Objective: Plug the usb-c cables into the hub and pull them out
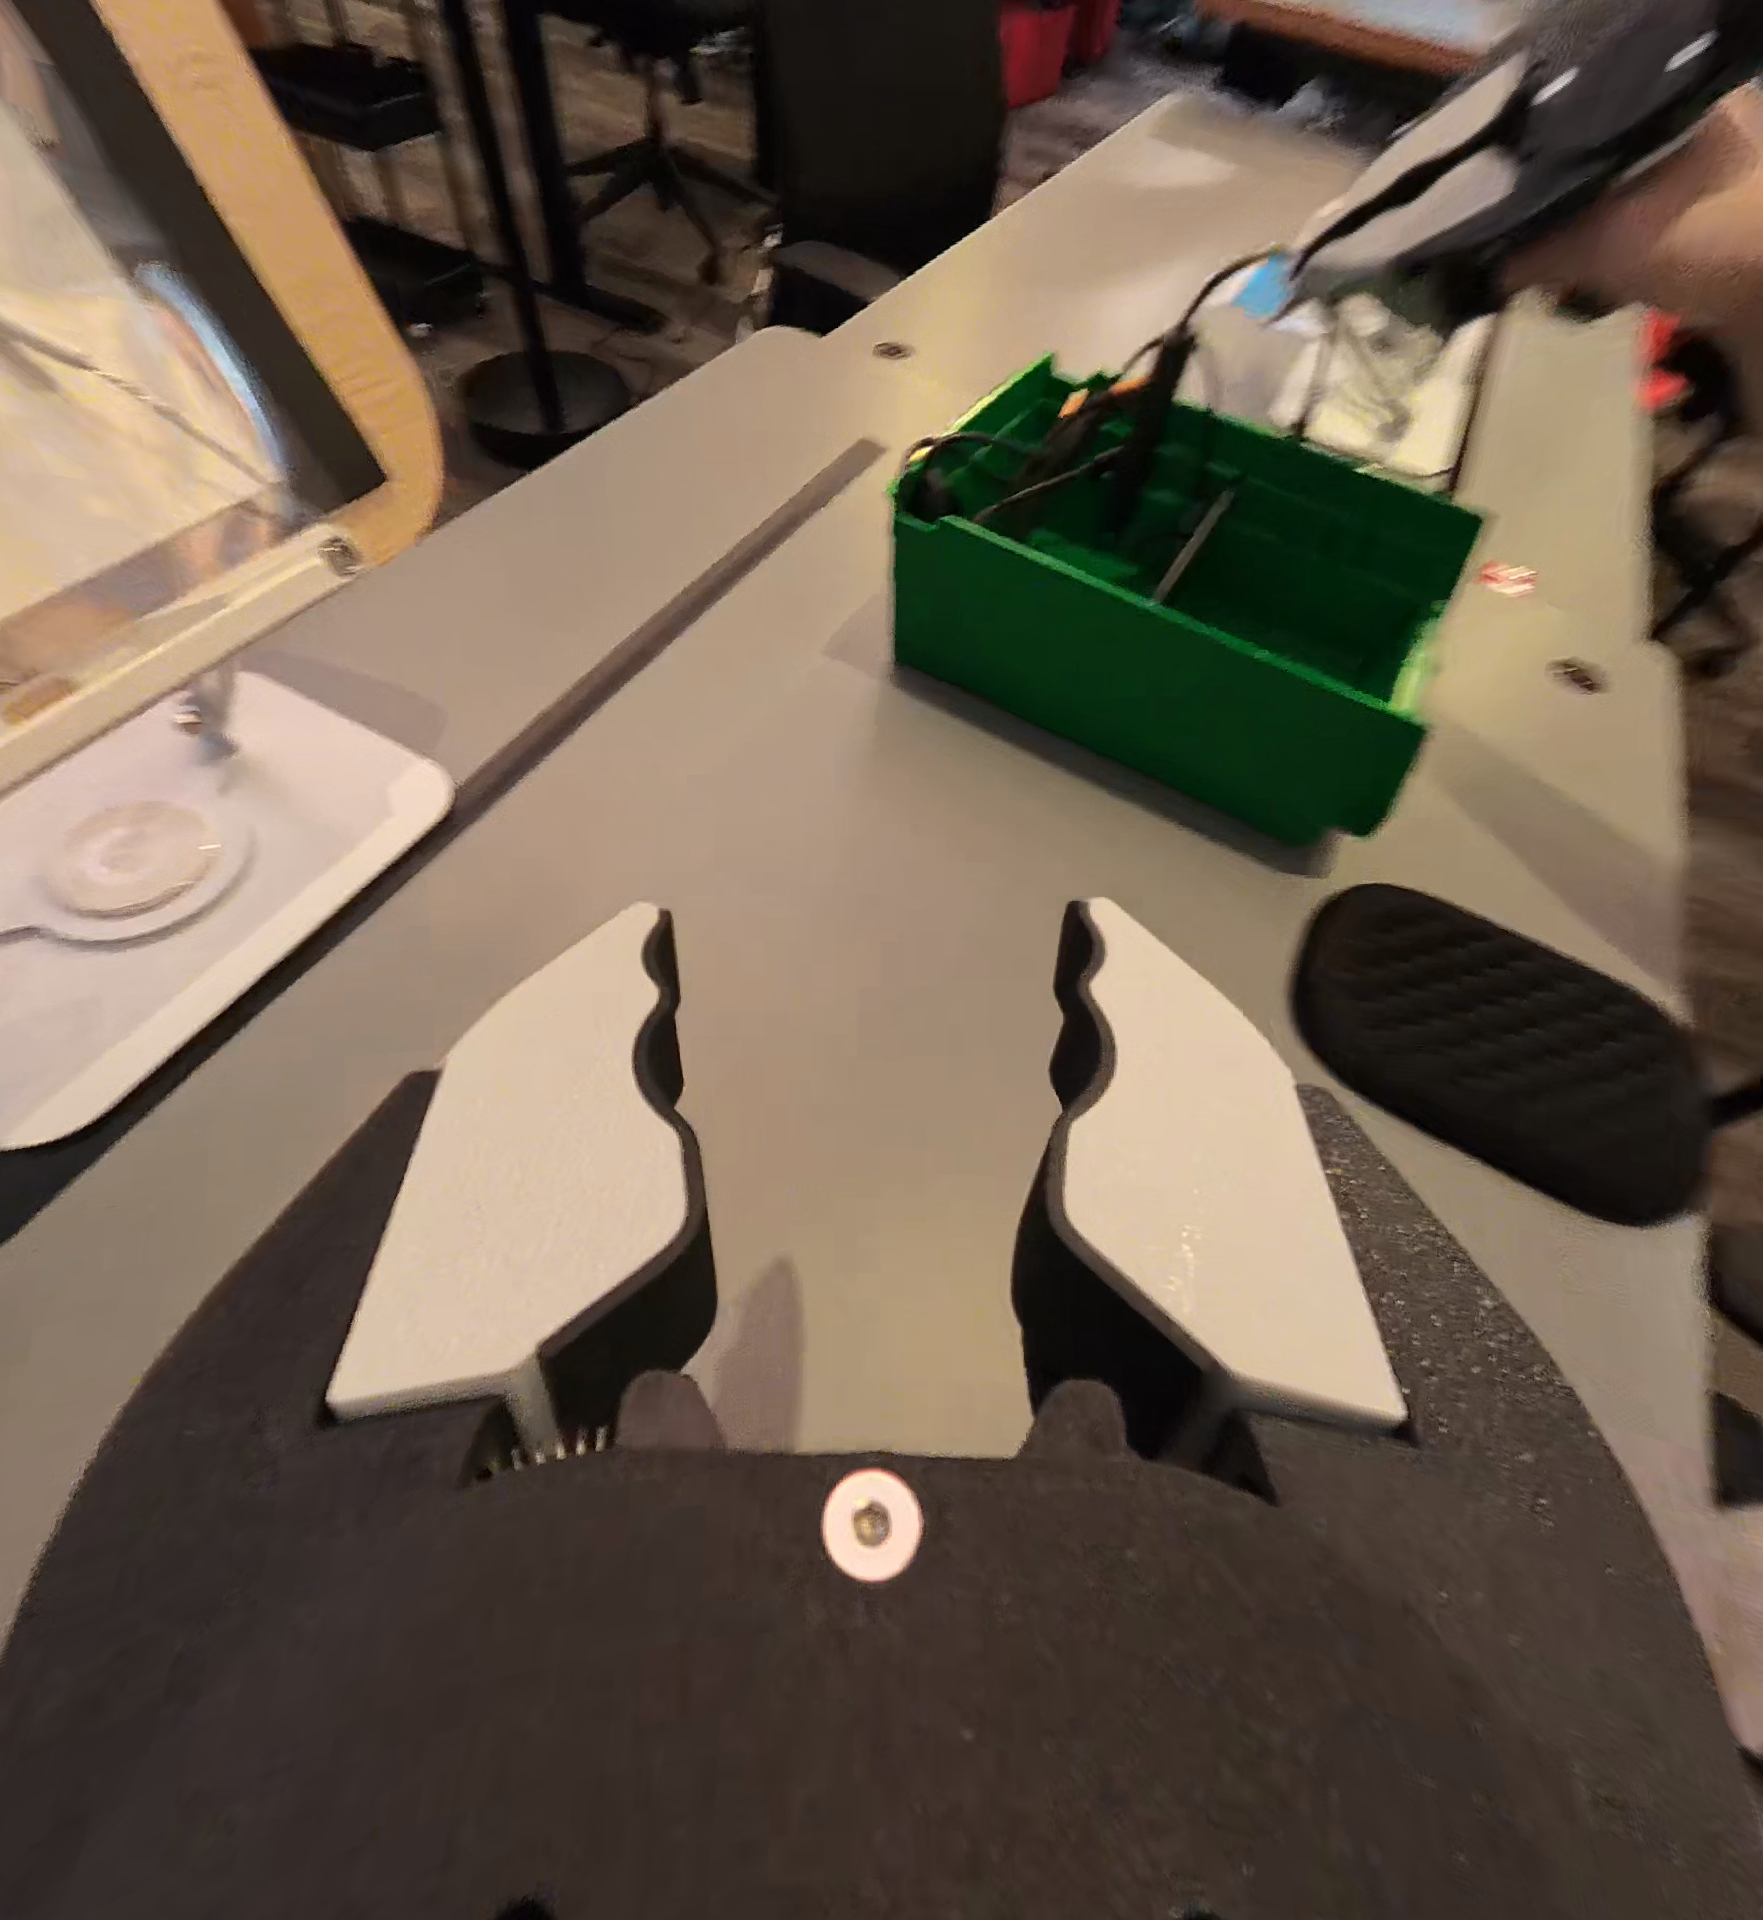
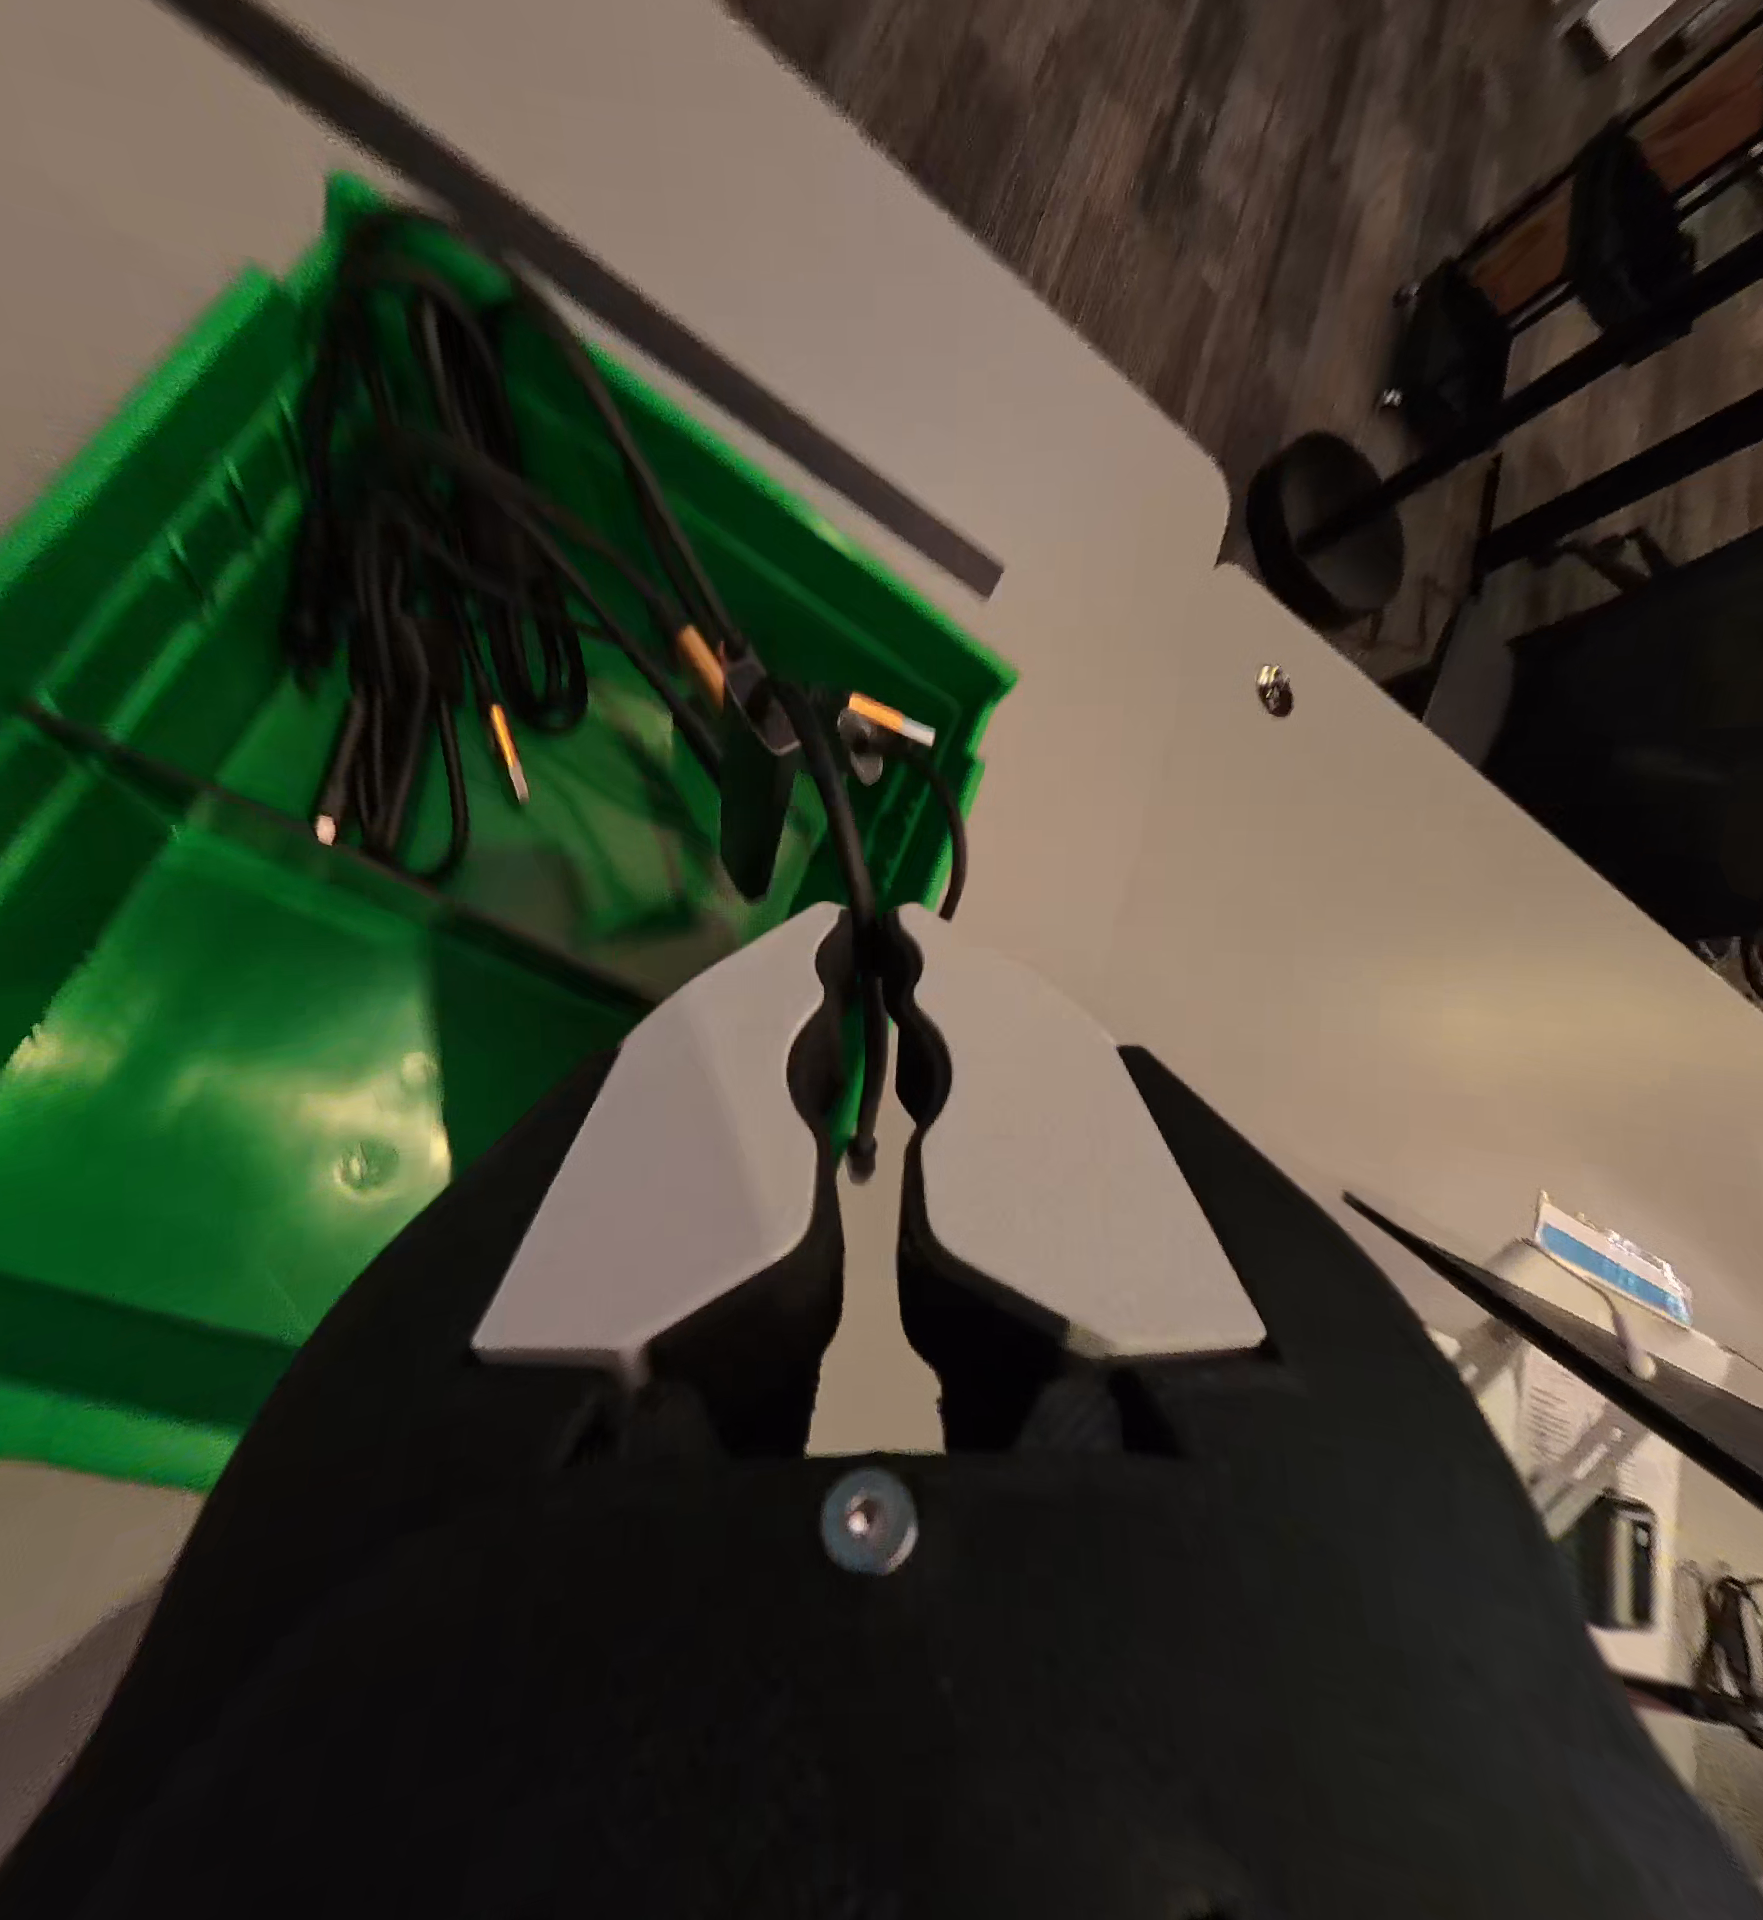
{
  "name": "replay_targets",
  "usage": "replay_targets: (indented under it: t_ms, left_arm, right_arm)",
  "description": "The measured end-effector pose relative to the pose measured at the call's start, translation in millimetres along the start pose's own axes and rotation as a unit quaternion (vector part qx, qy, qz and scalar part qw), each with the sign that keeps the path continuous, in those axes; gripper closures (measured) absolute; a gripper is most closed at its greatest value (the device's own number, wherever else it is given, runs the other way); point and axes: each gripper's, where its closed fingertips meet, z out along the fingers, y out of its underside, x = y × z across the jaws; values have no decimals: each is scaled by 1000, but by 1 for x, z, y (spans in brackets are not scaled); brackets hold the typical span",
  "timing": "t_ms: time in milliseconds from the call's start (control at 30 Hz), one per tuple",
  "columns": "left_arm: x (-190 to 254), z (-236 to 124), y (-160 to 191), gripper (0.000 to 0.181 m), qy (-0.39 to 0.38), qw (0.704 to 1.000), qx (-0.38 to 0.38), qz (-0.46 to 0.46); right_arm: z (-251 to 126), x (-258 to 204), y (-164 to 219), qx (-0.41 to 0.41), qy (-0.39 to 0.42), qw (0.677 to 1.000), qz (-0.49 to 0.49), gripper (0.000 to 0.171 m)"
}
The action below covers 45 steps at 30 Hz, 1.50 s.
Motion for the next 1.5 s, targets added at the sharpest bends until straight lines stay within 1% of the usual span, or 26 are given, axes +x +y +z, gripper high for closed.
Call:
replay_targets:
  t_ms: [133, 233, 300, 433, 500, 567, 633, 700, 767, 900, 967, 1033, 1100, 1167, 1233, 1267, 1367, 1400, 1433, 1500]
  left_arm:
    - [-14, 16, 1, 110, -90, 996, -9, 22]
    - [-18, 29, 1, 109, -132, 991, -3, 25]
    - [-21, 36, 2, 109, -150, 988, 1, 20]
    - [-28, 41, 5, 109, -182, 983, 5, 19]
    - [-31, 41, 6, 110, -191, 981, 3, 19]
    - [-33, 41, 7, 112, -192, 981, 5, 18]
    - [-34, 41, 7, 112, -190, 982, 6, 14]
    - [-35, 41, 7, 112, -192, 981, 5, 17]
    - [-37, 40, 8, 113, -201, 979, 0, 25]
    - [-44, 37, 11, 110, -233, 971, -17, 46]
    - [-45, 37, 12, 109, -237, 970, -20, 48]
    - [-46, 36, 12, 109, -246, 967, -26, 55]
    - [-47, 35, 13, 110, -257, 964, -34, 62]
    - [-47, 35, 14, 110, -259, 963, -37, 65]
    - [-48, 32, 13, 110, -264, 961, -41, 68]
    - [-48, 30, 13, 109, -267, 960, -44, 70]
    - [-51, 17, 11, 109, -262, 962, -46, 56]
    - [-52, 11, 9, 109, -254, 965, -42, 40]
    - [-52, 3, 7, 109, -243, 969, -36, 19]
    - [-53, -17, 5, 109, -223, 974, -33, -20]
  right_arm:
    - [-6, -3, -30, 55, -16, 998, 32, 165]
    - [-10, -11, -54, 95, -53, 992, 61, 166]
    - [-9, -13, -61, 111, -62, 990, 57, 166]
    - [10, -4, -51, 125, -39, 991, 34, 166]
    - [19, -3, -49, 168, -42, 985, 27, 166]
    - [20, -1, -50, 227, -38, 973, 19, 166]
    - [20, -5, -53, 268, -46, 962, 4, 166]
    - [22, -3, -53, 288, -27, 957, -11, 166]
    - [33, -4, -41, 265, -37, 963, 3, 166]
    - [49, 1, 1, 196, -41, 978, 49, 166]
    - [54, 0, 26, 135, -44, 988, 61, 166]
    - [59, -2, 50, 75, -38, 995, 53, 165]
    - [57, -8, 63, 40, -46, 997, 51, 162]
    - [51, -9, 66, 30, -46, 997, 63, 144]
    - [41, -6, 68, 16, -40, 996, 78, 131]
    - [34, -3, 69, 12, -29, 996, 87, 127]
    - [5, 3, 65, 41, -7, 992, 116, 125]
    - [-6, 3, 65, 50, -6, 989, 136, 121]
    - [-16, 1, 68, 48, -9, 985, 164, 119]
    - [-30, -1, 82, 17, -7, 971, 238, 116]
